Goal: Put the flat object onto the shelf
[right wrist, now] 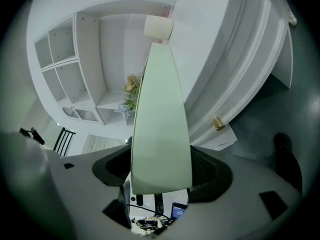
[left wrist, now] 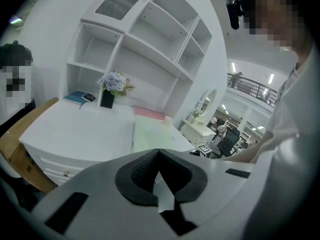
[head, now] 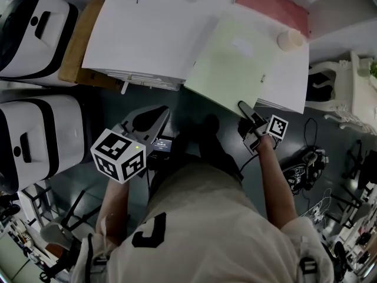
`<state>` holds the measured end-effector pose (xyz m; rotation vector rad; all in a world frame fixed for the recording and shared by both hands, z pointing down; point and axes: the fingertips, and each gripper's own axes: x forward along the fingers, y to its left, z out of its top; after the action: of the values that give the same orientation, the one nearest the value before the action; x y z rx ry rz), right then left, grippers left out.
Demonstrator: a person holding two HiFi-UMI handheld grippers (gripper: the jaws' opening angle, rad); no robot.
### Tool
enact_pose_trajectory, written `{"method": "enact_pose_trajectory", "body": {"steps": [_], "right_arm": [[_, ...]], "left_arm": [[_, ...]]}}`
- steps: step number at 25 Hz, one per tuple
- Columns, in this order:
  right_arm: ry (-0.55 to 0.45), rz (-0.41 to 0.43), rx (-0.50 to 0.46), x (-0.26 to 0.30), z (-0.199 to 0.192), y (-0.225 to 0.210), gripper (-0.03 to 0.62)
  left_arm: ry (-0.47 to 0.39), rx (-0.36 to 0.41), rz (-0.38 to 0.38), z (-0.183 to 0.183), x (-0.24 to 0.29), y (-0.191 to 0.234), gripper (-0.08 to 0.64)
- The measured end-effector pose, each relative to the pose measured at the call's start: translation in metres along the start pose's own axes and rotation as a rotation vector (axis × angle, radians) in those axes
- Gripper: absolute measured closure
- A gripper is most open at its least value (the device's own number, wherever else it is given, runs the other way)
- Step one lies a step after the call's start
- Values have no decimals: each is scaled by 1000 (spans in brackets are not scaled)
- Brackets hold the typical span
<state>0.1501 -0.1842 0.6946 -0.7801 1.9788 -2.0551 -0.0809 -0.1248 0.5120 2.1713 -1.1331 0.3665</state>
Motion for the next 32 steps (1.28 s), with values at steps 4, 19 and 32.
{"method": "enact_pose_trajectory", "body": {"steps": [4, 19, 32], "right_arm": [[-24, 11, -7, -1, -1, 1, 255], [-101, 62, 36, -17, -4, 21, 290], [-82, 100, 74, 0, -22, 16, 276]], "left_arm": [[-3, 2, -11, -7, -1, -2, 546], [-16, 18, -47, -13, -8, -12, 547], [-20, 24, -68, -15, -10, -9, 548]]}}
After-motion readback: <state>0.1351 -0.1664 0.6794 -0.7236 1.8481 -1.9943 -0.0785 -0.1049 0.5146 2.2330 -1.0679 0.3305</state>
